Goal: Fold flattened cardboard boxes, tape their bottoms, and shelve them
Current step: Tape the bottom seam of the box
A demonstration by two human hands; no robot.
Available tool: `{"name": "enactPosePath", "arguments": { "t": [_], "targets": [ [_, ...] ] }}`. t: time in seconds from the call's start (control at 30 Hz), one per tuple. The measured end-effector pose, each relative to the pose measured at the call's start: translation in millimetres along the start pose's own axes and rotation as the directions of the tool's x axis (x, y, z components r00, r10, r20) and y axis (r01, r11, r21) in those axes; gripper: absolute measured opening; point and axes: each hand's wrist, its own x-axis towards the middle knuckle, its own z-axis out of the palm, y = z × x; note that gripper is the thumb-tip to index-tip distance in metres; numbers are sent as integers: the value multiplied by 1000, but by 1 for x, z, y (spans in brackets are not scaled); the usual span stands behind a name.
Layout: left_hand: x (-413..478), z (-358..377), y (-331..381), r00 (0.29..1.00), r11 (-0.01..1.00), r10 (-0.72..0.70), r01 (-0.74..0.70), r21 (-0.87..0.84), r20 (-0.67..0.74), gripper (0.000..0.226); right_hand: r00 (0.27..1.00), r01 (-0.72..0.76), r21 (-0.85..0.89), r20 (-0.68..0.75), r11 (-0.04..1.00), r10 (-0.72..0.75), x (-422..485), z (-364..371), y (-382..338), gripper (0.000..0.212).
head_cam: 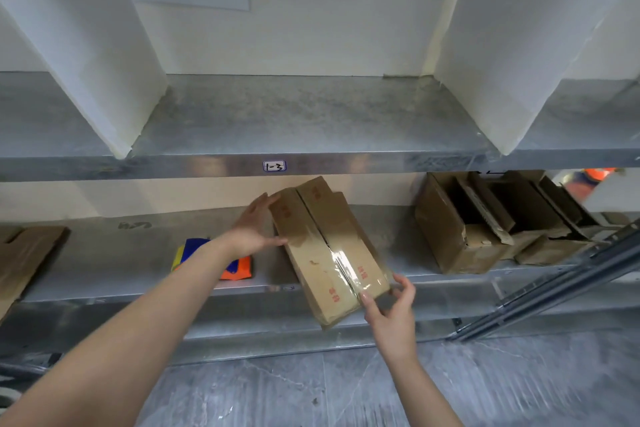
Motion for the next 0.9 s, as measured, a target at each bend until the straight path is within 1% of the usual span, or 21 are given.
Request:
{"name": "enactPosePath", "arguments": {
  "t": [0.1,0.2,0.23,0.3,0.37,0.43,0.5,0.53,0.6,0.67,0.77,0.9],
  "targets": [
    [2,2,-5,1000,998,-23,22,-62,-19,103,997,-34,123,-61,992,42,-5,1,-1,59],
    [-6,13,-11,999,998,-33,31,-62,-28,108,997,-47,310,-37,950,62,-8,-3,3,59],
    [-9,17,-12,998,998,-28,25,-56,-52,106,999,-43,333,-17,942,52,-7,-7,6,63],
    [-17,25,-16,992,998,-27,20,-58,-126,96,999,5,253,34,967,-14,-5,-15,12,78],
    [-27,31,-19,985,996,-54,42,-73,-165,91,990,49,181,122,982,-72,-6,-23,10,97],
    [-40,37,-22,984,994,-51,33,-108,-168,98,980,63,139,179,988,-88,-8,-25,5,114],
    [-54,42,-25,988,994,19,-35,-106,-154,108,979,83,96,179,992,-99,-10,-25,0,122],
    [-60,45,-26,988,995,61,-71,-69,-141,109,980,97,62,169,993,-106,-10,-24,-3,124],
    [-69,50,-23,987,995,103,-101,18,-127,106,981,135,-41,146,990,-128,-9,-25,-8,124],
    [-73,53,-21,983,996,91,-87,35,-161,102,976,174,-103,150,979,-158,-7,-29,-9,121],
    [-74,56,-15,976,997,71,-76,-16,-205,97,971,209,-117,145,971,-191,-5,-39,-11,113],
    [-69,59,-7,978,992,74,-93,-88,-197,95,959,281,-277,123,919,-256,-10,-47,-26,97]
  ]
}}
